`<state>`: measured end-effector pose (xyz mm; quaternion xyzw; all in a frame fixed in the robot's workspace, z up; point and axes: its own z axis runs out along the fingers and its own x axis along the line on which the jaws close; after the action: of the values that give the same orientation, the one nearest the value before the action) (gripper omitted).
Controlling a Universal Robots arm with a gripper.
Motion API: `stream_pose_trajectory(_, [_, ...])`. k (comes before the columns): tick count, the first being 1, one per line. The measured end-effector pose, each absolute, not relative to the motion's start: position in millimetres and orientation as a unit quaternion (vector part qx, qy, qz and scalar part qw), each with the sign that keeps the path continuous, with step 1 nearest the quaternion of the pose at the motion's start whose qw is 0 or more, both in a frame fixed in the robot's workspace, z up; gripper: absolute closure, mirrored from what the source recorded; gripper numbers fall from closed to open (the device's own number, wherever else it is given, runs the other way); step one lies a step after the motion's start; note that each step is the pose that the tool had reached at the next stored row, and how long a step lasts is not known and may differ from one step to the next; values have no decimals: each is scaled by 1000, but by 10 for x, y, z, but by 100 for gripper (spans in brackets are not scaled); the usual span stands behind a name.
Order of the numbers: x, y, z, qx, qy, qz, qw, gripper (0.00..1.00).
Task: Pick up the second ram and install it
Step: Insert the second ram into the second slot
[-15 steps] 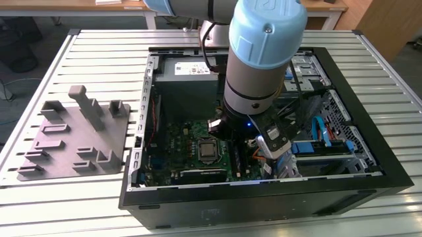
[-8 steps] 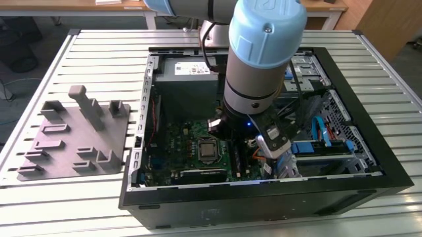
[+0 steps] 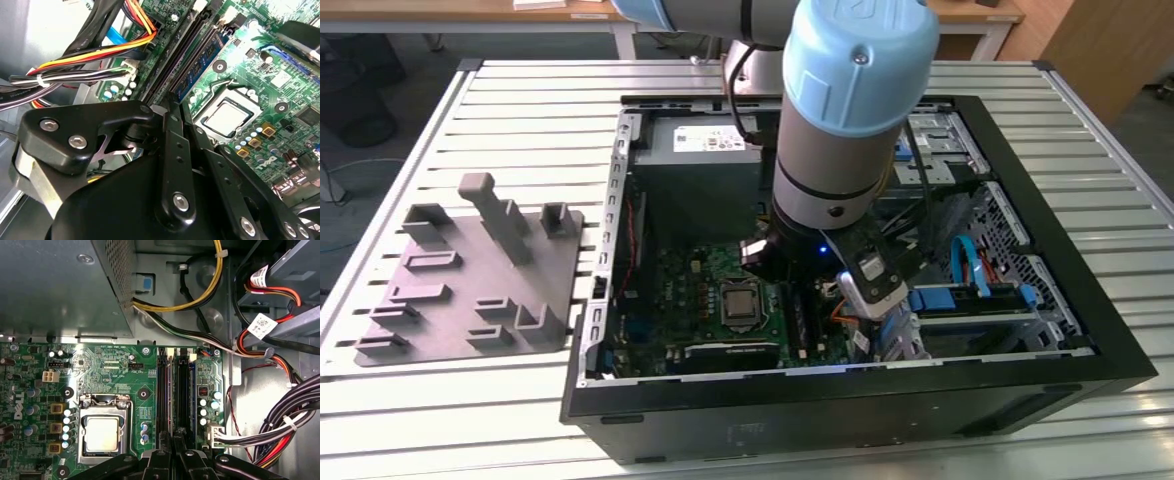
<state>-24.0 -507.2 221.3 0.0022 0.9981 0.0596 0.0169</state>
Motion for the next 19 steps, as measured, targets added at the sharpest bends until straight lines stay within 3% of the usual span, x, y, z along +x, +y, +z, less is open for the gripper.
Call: stream_pose_trajectory(19, [-240, -5059, 2173, 18, 998, 55, 18, 86])
